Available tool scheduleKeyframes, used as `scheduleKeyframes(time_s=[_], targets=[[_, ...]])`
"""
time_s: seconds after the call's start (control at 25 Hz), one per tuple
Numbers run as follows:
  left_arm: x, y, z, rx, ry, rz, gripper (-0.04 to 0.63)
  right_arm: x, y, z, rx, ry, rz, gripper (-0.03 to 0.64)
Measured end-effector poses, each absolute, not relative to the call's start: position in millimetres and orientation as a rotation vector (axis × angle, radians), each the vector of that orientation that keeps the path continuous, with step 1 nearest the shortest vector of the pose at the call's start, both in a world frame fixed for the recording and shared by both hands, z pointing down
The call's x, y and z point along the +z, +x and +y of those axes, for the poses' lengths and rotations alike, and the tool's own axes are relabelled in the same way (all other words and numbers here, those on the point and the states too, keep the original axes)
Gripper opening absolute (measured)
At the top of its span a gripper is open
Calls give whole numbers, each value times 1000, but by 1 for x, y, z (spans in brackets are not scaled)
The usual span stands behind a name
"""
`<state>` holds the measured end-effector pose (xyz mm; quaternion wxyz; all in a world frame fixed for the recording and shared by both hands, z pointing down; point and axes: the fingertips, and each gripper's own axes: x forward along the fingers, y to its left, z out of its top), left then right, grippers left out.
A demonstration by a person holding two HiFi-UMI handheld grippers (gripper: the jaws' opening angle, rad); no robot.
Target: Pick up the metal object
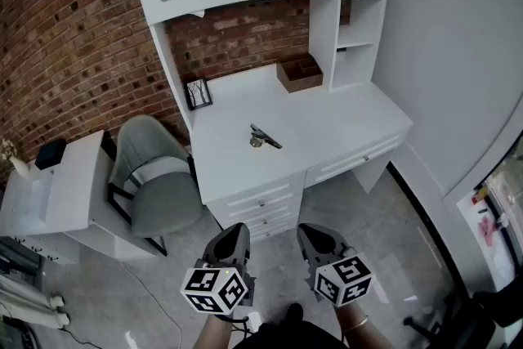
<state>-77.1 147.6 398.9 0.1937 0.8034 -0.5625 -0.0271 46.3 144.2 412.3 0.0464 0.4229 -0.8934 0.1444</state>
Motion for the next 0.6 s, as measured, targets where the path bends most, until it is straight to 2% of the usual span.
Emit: scheduleKeyframes(time_s=[0.6], targets=[[402,-58,100,-40,2194,-1617,11,418,74,104,476,1226,-2775,5]])
